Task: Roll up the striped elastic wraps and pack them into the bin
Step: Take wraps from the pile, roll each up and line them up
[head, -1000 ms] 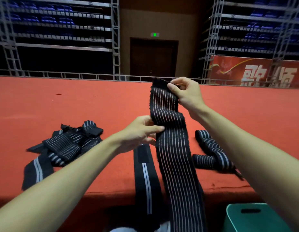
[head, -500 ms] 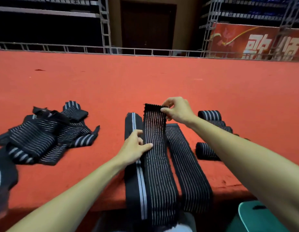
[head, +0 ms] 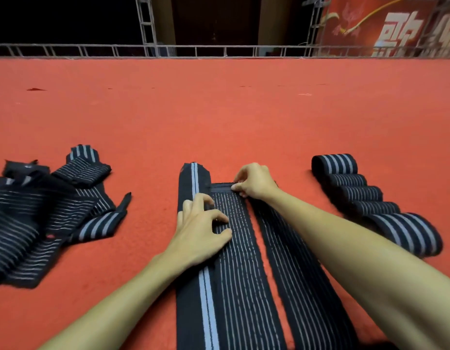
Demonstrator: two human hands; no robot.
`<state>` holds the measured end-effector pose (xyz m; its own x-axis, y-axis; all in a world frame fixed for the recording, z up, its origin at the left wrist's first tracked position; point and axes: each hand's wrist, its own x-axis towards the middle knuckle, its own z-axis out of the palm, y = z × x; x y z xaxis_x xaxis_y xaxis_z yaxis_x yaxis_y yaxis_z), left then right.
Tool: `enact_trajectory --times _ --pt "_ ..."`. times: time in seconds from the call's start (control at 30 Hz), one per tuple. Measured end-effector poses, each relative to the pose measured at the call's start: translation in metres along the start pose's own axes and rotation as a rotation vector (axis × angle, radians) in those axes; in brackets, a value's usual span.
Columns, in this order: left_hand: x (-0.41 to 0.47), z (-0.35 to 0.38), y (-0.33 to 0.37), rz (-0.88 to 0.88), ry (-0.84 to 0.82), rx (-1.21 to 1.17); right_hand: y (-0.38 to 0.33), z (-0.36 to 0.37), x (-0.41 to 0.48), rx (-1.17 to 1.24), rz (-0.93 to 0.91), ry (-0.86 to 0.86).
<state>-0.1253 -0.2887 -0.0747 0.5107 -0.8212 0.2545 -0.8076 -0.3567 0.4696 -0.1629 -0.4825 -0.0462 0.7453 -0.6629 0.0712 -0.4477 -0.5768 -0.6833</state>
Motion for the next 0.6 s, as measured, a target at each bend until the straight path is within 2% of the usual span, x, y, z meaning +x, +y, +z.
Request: enact_trajectory --times 0.07,0.17,0.27,0.33,0.4,0.5,0.6 --pt "0.005 -0.002 0.006 0.057 -0.032 0.0 0.002 -0.008 0.002 -0.021 -0.016 0.024" --pt "0.016 -0.001 0.022 0.12 -0.127 -0.116 0.012 -0.032 0.004 -0.204 -0.04 0.078" --pt "0.025 0.009 0.035 0.106 -0.183 -0.238 0.033 -0.053 0.001 -0.345 -0.003 -0.034" --pt "0.027 0.021 0.036 0.125 -0.171 -0.191 0.042 -0.06 -0.001 -0.389 0.021 -0.11" --pt "0.026 0.027 0.035 0.137 -0.12 -0.137 0.048 -0.062 0.0 -0.346 0.035 -0.113" --pt "0.024 0.03 0.035 0.172 -0.081 -0.09 0.051 -0.058 0.001 -0.347 0.042 -0.078" --pt "0.02 0.028 0.04 0.25 -0.069 0.039 0.051 -0.051 -0.001 -0.315 0.065 0.036"
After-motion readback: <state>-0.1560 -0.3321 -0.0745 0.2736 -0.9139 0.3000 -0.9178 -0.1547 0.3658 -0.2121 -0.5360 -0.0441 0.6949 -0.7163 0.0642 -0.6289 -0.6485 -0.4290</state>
